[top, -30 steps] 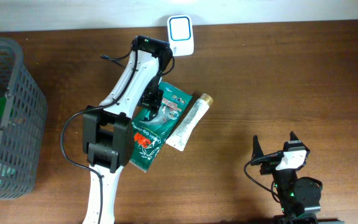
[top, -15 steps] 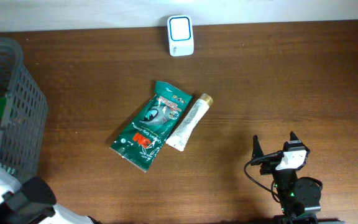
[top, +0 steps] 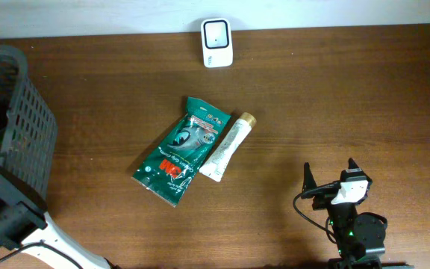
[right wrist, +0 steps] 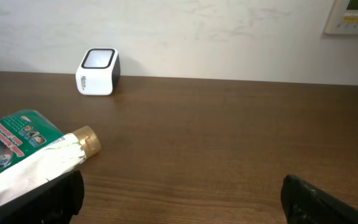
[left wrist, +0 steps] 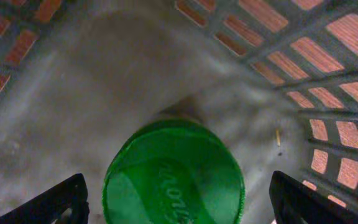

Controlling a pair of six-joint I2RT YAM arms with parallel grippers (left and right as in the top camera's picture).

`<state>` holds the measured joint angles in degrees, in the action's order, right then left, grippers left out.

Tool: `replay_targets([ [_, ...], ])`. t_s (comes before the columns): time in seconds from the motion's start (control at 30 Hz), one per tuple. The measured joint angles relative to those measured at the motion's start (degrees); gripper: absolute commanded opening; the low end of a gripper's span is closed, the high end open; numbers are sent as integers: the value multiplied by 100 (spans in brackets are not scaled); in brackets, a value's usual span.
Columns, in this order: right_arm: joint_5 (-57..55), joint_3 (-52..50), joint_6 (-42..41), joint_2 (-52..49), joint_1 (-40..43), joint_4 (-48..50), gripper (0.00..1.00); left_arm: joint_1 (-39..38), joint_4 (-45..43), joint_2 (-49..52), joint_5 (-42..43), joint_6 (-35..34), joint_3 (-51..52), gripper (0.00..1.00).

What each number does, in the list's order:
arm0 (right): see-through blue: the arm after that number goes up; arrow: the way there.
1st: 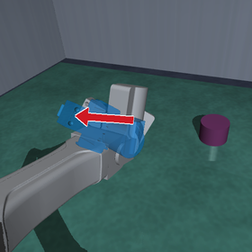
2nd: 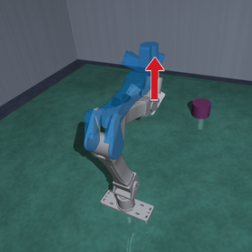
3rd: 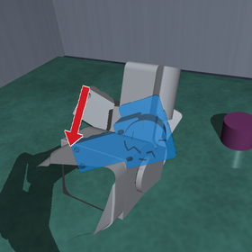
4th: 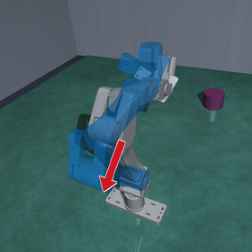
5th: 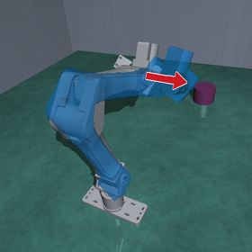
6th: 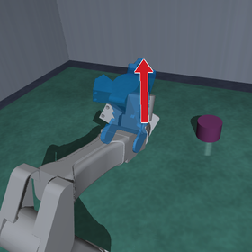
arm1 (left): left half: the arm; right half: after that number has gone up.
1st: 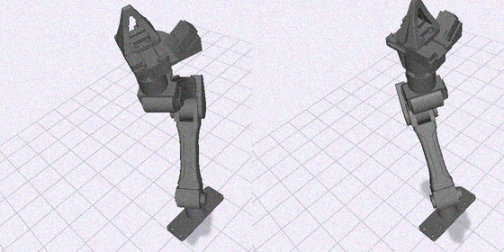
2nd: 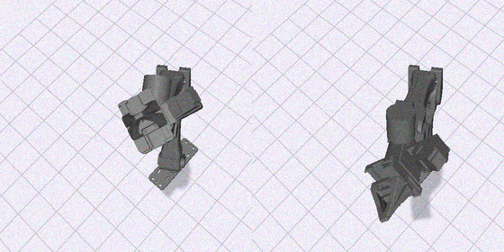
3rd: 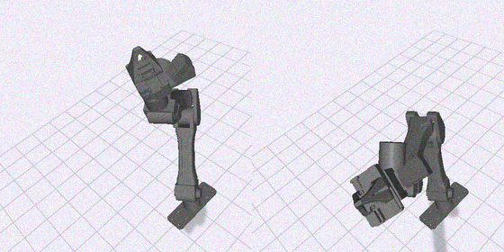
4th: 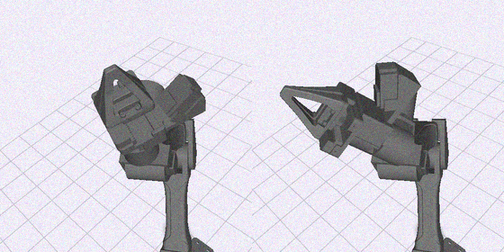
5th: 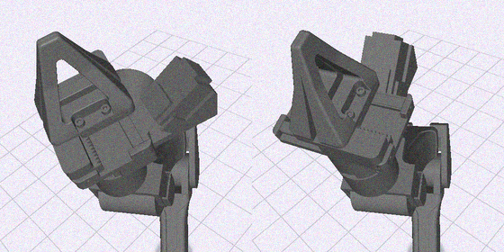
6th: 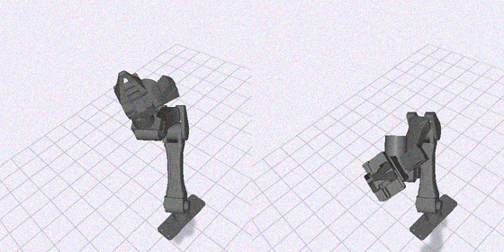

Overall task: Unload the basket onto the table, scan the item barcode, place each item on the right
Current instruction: 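Move the left gripper back into the gray basket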

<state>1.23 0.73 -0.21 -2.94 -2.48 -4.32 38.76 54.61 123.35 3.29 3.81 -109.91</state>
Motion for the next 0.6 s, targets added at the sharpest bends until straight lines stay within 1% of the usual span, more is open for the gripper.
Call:
replay_targets([
  [0.03, -2, 0, 2, 0, 0, -2, 98, 0, 0, 0, 39, 52, 0, 89],
  [0.13, -2, 0, 4, 0, 0, 0, 98, 0, 105, 107, 85, 127, -2, 73],
  [0.2, 0, 0, 4, 0, 0, 0, 98, 0, 153, 310, 81, 164, 15, 66],
  [0.23, 0, 0, 4, 0, 0, 0, 98, 0, 170, 310, 81, 179, 15, 64],
  [0.27, 0, 0, 4, 0, 0, 0, 98, 0, 170, 310, 81, 186, 15, 58],
  [0.33, 0, 0, 2, 0, 0, -2, 98, 0, 170, 310, 81, 197, 15, 50],
  [0.47, 0, 0, 4, 0, 0, -2, 98, 0, 262, 310, 81, 201, -31, 47],
  [0.6, -2, 0, 4, 0, 0, 0, 98, 0, 750, 264, 83, 61, -710, 46],
])
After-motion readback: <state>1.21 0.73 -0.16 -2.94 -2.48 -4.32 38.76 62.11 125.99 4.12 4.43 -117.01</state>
